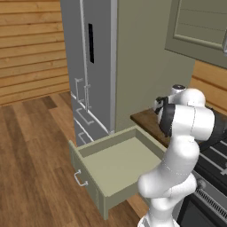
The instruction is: Pick the measuring cup from the drawer and place it on the counter.
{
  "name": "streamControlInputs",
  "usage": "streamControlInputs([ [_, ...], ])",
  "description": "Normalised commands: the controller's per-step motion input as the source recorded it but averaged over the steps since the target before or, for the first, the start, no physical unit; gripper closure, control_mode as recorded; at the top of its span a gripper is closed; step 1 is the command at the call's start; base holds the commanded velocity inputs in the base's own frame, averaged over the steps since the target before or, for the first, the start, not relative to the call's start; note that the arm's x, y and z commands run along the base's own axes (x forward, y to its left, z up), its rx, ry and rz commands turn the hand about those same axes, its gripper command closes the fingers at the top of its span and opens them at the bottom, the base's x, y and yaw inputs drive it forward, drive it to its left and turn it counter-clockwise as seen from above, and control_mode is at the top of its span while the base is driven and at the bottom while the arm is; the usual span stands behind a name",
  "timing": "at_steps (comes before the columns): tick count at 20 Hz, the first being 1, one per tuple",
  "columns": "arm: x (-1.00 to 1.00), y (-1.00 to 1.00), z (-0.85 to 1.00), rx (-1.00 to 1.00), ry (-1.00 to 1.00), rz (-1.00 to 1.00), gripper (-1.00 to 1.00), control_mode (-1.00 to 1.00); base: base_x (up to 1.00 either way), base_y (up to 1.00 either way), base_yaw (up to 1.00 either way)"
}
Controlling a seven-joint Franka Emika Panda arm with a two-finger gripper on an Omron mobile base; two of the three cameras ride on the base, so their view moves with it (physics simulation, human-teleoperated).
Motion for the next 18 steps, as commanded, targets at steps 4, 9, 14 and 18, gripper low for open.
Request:
streamControlInputs([
  [4, 0.37, 0.00, -0.31, 0.00, -0.03, 0.04, 1.00, -1.00, 0.00, 0.00, 0.00],
  [9, 0.33, 0.00, -0.32, 0.00, -0.07, 0.00, 1.00, -1.00, 0.00, 0.00, 0.00],
  [14, 0.71, 0.00, -0.25, 0.00, -0.03, 0.00, 1.00, -1.00, 0.00, 0.00, 0.00],
  [18, 0.39, -0.03, -0.24, 0.00, 0.00, 0.00, 1.00, -1.00, 0.00, 0.00, 0.00],
])
